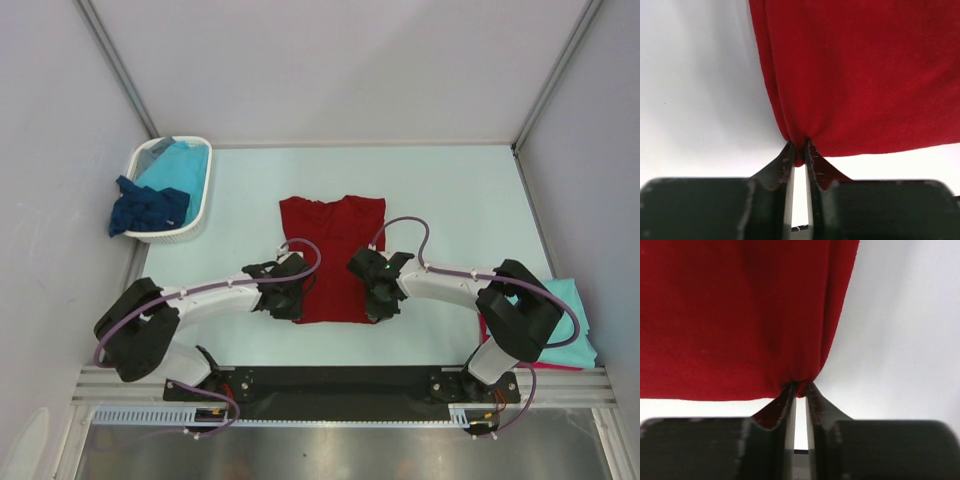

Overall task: Fold and stack the t-shirts
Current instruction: Grab one side of the 2/3 rectangular tshirt with both arms, then fold the long partially folded tshirt into a neat square

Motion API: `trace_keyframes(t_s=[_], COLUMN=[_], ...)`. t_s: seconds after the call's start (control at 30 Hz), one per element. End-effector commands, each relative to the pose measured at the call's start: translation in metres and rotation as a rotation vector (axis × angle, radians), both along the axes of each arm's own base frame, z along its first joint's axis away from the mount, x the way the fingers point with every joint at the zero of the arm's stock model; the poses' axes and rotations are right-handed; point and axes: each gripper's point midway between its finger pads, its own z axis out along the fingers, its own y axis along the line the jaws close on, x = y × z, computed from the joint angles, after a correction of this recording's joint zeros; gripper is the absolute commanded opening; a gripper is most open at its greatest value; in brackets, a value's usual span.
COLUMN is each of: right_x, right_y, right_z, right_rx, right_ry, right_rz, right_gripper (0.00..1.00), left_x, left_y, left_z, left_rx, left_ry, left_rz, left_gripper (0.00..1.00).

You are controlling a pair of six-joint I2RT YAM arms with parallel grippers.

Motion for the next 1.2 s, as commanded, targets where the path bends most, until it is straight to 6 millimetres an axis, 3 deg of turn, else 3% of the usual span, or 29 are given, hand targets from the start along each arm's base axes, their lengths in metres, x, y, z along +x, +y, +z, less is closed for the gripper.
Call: trace_keyframes(t_s=[0.0, 0.1, 0.27, 0.4, 0.53, 0.73, 1.17], right_x=[0.013, 0.011, 0.009, 0.006, 0.024, 0.053, 0.120], right_y=[0.002, 0.000, -0.003, -0.005, 0.001, 0.004, -0.011], right_z=[-0.012, -0.012, -0.005, 0.019, 0.048, 0.075, 0.098], right_rx=[-0.010, -0.013, -0.021, -0.014, 0.014, 0.008, -0.004], right_ry=[-0.042, -0.041, -0.055, -0.103, -0.171, -0.241, -0.319], right_rz=[-0.024, -0.026, -0.035, -0.039, -0.051, -0.047, -0.091], right_gripper=[0.11, 0.03, 0.00, 0.00, 0.00, 0.00, 0.00], left_x=[-0.010, -0.008, -0.008, -0.002, 0.027, 0.059, 0.119], left_y=[0.011, 0.010, 0.013, 0.012, 0.002, -0.013, -0.007], left_z=[-0.019, -0.017, -0.009, 0.014, 0.059, 0.099, 0.117], left_rx=[0.051, 0.048, 0.052, 0.028, 0.006, 0.009, 0.032], left_ry=[0.059, 0.050, 0.028, -0.029, -0.153, -0.230, -0.283], left_rz=[0.002, -0.003, -0.006, -0.003, 0.009, 0.003, 0.085], left_gripper=[0.10, 0.00, 0.00, 0.00, 0.00, 0.00, 0.00])
